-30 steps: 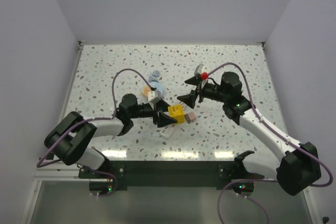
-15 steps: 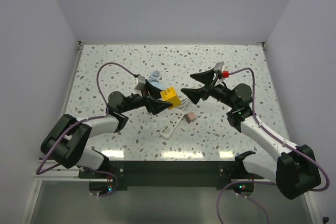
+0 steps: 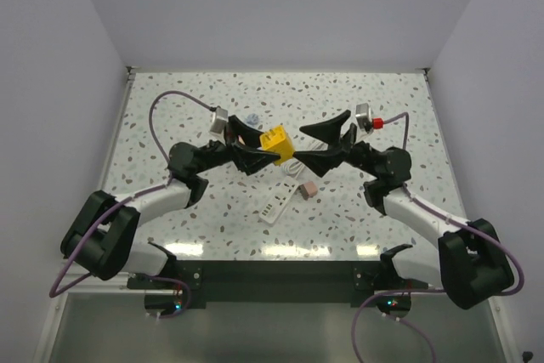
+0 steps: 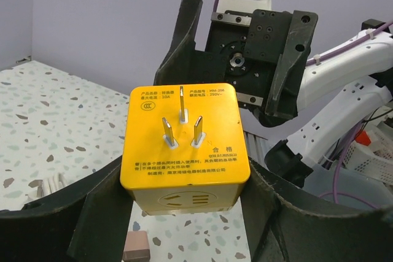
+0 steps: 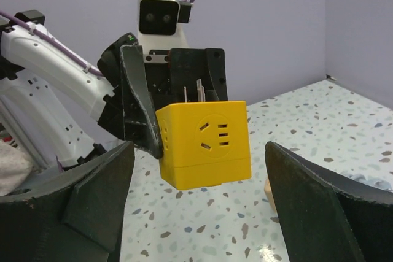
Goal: Insert the plug
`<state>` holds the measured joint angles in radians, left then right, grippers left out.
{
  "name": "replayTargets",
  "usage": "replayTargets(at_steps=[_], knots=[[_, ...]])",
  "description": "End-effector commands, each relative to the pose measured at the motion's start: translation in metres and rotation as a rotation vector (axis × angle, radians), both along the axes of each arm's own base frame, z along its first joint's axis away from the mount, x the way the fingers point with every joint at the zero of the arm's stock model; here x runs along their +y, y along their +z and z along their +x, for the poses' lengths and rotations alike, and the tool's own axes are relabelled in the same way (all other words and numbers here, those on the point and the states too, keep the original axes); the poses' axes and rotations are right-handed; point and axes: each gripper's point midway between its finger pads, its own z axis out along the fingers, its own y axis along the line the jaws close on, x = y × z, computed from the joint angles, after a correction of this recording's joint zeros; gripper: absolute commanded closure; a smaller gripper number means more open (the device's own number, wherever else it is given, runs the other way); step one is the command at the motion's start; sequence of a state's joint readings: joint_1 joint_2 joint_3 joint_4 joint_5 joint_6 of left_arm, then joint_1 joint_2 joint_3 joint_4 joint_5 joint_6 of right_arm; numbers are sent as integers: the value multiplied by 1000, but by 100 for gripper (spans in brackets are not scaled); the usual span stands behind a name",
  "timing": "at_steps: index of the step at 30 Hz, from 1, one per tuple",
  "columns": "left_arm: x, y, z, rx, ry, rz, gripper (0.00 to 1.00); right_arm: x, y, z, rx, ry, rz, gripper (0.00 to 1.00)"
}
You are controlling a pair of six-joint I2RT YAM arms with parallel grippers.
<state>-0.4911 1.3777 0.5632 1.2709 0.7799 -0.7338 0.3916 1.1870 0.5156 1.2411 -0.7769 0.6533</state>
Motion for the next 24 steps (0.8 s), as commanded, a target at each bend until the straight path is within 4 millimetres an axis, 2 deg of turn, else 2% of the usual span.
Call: replayTargets(at_steps=[1,7,17,19,24], knots=[[31,115,-55,-520,-13,-327,100,-3,28,-23,-121,73,81,10],[25,129,-68,-562,-57,-347,100,0,22,-17,-98,73,74,10],[7,135,-73,-588,-92,-343,100,3,23,-20,-102,93,87,12],[4,134,-71,-585,-94,-343,100,2,27,-24,-130,106,103,23],[-4,130,-70,-583,-122,-337,100,3,24,-25,-142,104,109,46]])
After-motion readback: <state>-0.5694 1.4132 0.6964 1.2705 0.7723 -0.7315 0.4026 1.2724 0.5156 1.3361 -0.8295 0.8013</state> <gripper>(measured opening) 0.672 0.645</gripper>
